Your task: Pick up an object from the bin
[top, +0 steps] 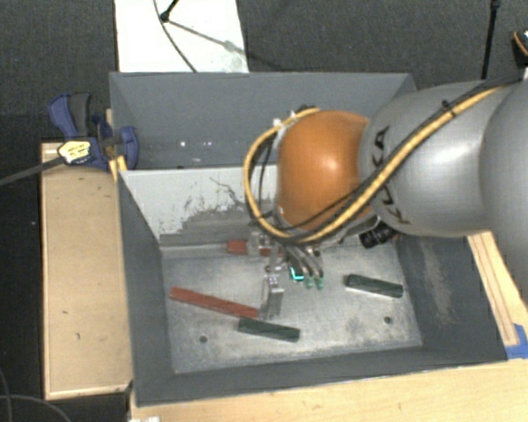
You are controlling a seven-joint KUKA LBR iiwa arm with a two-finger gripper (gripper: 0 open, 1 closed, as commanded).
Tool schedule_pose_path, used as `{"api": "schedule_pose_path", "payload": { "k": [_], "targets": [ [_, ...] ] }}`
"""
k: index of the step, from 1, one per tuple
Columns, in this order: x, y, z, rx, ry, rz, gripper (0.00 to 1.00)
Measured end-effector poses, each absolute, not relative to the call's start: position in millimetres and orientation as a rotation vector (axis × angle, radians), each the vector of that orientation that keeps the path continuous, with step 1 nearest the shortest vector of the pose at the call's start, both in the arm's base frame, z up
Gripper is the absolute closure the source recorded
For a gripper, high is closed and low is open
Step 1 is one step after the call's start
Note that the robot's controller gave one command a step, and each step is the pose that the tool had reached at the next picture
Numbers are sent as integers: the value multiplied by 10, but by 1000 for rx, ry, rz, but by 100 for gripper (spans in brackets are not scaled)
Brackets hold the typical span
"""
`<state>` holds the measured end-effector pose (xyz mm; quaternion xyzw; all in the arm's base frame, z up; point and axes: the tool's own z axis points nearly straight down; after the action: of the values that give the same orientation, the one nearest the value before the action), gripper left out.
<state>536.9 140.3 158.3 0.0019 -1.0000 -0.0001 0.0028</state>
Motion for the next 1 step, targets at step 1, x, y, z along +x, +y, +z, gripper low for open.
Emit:
{"api": "schedule_pose_path", "payload": {
  "k": [1],
  "targets": [
    [5150,1781,659,143,-3132,0,0]
  ]
}}
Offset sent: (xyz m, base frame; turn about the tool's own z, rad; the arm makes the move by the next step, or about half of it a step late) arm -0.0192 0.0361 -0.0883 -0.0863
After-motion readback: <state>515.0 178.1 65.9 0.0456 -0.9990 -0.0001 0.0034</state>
